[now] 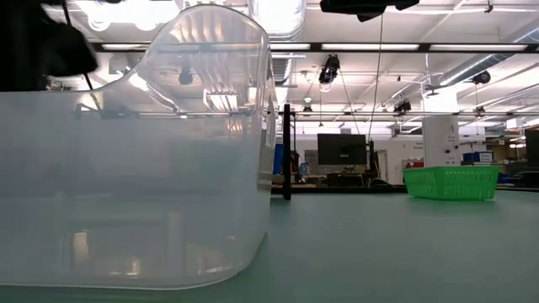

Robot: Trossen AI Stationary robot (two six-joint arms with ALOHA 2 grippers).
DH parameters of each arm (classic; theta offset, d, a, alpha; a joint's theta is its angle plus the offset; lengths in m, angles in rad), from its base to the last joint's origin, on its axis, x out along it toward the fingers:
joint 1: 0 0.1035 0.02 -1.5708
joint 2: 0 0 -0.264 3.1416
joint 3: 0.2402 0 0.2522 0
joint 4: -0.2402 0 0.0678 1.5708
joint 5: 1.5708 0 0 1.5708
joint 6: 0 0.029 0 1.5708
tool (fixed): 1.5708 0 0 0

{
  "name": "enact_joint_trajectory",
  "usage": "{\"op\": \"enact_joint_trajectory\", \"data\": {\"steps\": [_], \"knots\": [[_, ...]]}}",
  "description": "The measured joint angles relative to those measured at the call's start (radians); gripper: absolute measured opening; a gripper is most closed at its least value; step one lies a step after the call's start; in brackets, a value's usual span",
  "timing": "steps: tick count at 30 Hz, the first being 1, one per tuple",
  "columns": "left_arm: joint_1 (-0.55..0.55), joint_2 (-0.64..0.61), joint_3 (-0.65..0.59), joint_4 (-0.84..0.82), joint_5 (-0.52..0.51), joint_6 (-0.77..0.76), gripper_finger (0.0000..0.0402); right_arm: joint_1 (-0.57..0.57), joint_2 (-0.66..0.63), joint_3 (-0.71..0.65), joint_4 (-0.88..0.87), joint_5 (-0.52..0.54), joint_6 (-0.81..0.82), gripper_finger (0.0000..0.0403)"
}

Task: Stack baskets on shelf by color
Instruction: Stack the transparent bin on top of the other transparent bins on the shelf

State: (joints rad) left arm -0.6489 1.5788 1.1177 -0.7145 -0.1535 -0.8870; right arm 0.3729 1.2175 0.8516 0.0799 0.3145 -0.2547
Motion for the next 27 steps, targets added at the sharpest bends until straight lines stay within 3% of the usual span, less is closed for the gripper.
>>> {"op": "enact_joint_trajectory", "data": {"steps": [4, 9, 22, 27], "knots": [[0.055, 0.042, -0.002, 0.008, -0.055, 0.105, 0.0033, 0.000, 0.000, 0.000, 0.000, -0.033, 0.020, 0.0107], [0.094, 0.040, -0.002, 0.008, -0.063, 0.217, 0.0033, 0.002, 0.059, 0.000, 0.129, -0.305, 0.047, 0.0096], [0.078, -0.119, -0.025, 0.002, -0.206, 0.361, 0.0033, 0.016, 0.423, 0.147, 0.184, -0.365, 0.197, 0.0023], [0.058, -0.172, -0.037, -0.002, -0.223, 0.374, 0.0033, 0.030, 0.511, 0.246, 0.087, -0.399, 0.210, 0.0009]]}}
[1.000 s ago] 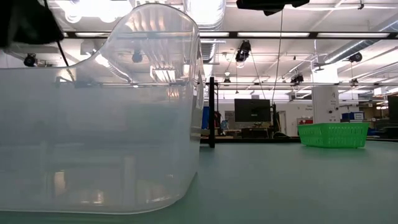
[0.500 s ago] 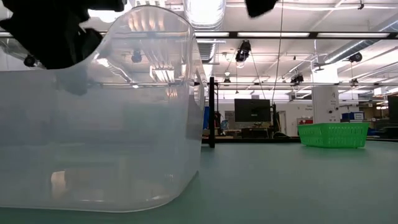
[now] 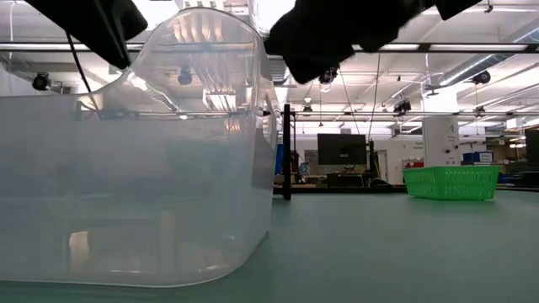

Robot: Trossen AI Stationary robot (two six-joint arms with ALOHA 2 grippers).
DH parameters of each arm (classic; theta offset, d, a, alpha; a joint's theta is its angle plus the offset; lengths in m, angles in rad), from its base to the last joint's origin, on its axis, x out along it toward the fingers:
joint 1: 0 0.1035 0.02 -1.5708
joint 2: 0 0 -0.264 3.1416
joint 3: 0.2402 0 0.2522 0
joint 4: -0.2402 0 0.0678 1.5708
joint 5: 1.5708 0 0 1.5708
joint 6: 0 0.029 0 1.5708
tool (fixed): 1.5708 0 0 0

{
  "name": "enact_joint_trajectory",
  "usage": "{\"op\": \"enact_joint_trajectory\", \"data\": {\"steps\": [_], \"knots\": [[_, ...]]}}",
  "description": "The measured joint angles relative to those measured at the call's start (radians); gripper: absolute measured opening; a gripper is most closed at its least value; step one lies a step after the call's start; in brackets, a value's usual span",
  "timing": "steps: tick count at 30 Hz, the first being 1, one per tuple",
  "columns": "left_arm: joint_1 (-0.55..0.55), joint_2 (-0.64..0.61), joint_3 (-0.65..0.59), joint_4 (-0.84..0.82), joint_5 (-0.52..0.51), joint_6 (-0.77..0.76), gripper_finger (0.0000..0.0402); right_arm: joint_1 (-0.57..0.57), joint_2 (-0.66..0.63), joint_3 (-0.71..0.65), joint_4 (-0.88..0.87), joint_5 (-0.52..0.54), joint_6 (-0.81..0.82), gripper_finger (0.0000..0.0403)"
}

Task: Stack baskets on shelf by color
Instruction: Stack the transparent bin on top of the other transparent bins on the shelf

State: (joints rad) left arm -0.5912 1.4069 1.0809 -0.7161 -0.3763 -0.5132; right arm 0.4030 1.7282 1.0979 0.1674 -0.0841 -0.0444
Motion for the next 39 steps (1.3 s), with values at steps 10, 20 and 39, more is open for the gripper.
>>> {"op": "enact_joint_trajectory", "data": {"steps": [10, 20, 39], "knots": [[-0.045, -0.047, 0.000, 0.010, -0.065, 0.083, 0.0033, -0.058, -0.001, 0.216, -0.391, 0.510, -0.340, 0.0008], [-0.087, -0.037, -0.039, 0.025, -0.071, 0.049, 0.0033, -0.037, -0.144, 0.240, -0.543, 0.153, -0.127, 0.0008], [-0.090, -0.061, -0.036, 0.027, -0.128, 0.124, 0.0033, -0.146, -0.031, 0.117, -0.247, 0.368, -0.207, 0.0008]]}}
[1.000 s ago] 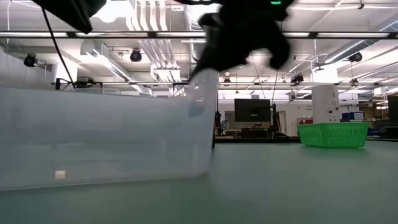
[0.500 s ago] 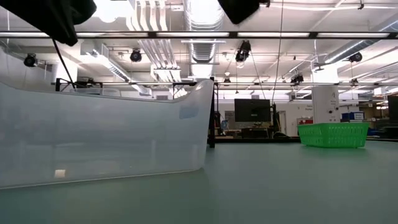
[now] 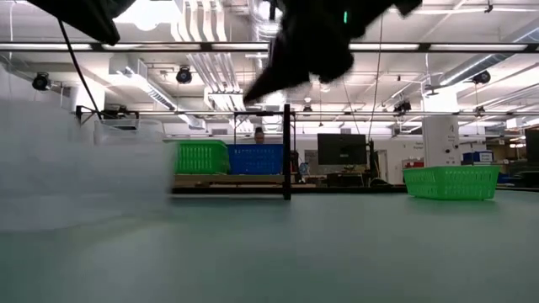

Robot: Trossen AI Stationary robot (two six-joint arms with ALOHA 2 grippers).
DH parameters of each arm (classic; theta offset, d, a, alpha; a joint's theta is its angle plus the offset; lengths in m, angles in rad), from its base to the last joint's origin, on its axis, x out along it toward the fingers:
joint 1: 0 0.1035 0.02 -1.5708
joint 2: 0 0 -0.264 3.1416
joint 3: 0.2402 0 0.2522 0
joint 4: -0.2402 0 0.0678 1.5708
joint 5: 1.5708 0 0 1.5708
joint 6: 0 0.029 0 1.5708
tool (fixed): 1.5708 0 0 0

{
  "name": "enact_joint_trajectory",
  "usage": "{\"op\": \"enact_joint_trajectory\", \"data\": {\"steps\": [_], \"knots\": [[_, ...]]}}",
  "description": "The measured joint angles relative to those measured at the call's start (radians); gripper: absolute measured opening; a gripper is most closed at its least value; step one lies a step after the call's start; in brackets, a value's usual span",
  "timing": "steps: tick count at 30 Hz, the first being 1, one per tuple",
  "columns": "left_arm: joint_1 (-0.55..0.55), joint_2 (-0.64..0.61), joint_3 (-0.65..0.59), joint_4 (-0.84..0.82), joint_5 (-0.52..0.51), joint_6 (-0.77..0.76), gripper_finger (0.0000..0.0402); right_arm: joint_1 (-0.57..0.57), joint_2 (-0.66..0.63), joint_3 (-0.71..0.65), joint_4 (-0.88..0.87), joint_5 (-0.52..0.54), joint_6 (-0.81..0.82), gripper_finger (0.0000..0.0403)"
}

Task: Stack baskets on shelf by color
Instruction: Stack the transparent bin on top of the other transparent bins on the shelf

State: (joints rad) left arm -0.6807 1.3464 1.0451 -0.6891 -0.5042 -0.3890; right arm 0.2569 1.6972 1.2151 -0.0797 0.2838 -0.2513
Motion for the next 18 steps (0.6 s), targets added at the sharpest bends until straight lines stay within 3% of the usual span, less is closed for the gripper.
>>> {"op": "enact_joint_trajectory", "data": {"steps": [6, 12, 18], "knots": [[-0.018, -0.001, -0.015, -0.001, 0.020, -0.125, 0.0033, 0.030, -0.114, -0.028, -0.042, -0.253, 0.083, 0.0008], [-0.015, 0.001, -0.019, -0.005, 0.091, -0.222, 0.0033, 0.071, -0.113, -0.114, 0.022, -0.254, 0.127, 0.0008], [-0.013, 0.001, -0.004, -0.139, 0.248, -0.541, 0.0039, 0.063, -0.116, -0.199, 0.123, -0.229, 0.163, 0.0008]]}}
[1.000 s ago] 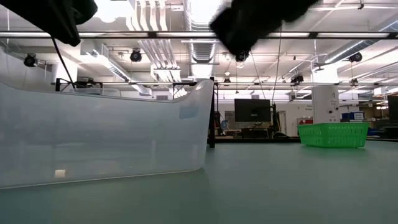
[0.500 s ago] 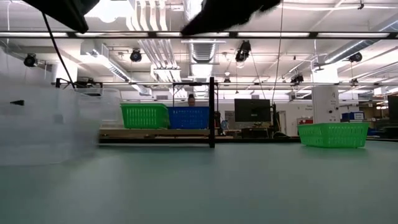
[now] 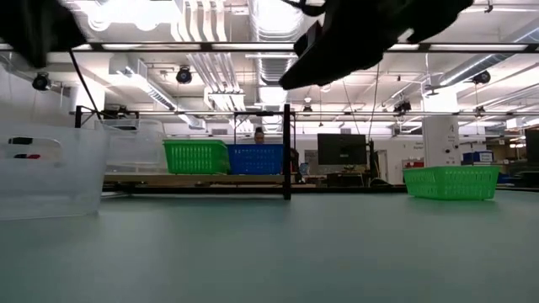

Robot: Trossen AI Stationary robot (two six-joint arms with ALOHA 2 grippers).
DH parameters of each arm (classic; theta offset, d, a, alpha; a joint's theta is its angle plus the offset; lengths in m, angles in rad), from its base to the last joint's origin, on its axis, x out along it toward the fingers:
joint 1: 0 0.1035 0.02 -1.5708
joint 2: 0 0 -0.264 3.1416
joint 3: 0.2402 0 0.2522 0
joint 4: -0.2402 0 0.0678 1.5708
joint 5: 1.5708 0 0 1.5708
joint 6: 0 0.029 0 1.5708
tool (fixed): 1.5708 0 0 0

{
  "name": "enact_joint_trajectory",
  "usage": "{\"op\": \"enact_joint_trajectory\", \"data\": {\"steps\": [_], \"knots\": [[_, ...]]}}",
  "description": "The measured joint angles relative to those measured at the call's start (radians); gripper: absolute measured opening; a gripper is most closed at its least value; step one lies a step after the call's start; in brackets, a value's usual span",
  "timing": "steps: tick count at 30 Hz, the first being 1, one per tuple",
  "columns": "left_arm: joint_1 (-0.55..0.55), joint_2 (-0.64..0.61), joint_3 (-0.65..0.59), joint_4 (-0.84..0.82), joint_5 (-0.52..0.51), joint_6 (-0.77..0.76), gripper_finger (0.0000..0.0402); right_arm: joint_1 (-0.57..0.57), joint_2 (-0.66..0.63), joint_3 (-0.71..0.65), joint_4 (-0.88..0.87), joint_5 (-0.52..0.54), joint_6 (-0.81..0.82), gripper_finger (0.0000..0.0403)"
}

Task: Stack baskets on shelf by color
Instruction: Stack the transparent bin on top of the other transparent bins on the shelf

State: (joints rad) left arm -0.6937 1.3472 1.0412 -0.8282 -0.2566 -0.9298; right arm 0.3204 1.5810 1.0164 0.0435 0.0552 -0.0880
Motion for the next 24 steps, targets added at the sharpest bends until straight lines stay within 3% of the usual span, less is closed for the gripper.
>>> {"op": "enact_joint_trajectory", "data": {"steps": [4, 7, 13, 19, 24], "knots": [[0.000, 0.008, -0.012, -0.123, 0.091, -0.199, 0.0069, 0.004, -0.003, -0.016, 0.044, -0.005, -0.013, 0.0008], [0.015, 0.015, -0.023, -0.146, 0.151, -0.267, 0.0101, 0.001, -0.003, -0.016, 0.051, 0.001, -0.043, 0.0008], [0.051, 0.039, -0.024, -0.141, 0.119, -0.304, 0.0149, 0.003, -0.003, -0.002, 0.052, -0.003, -0.093, 0.0008], [0.073, 0.096, -0.034, -0.139, 0.096, -0.292, 0.0141, 0.003, -0.003, -0.002, 0.051, -0.003, -0.087, 0.0008], [0.075, 0.133, -0.030, -0.137, 0.095, -0.272, 0.0089, 0.003, -0.003, -0.002, 0.043, -0.003, -0.065, 0.0008]]}}
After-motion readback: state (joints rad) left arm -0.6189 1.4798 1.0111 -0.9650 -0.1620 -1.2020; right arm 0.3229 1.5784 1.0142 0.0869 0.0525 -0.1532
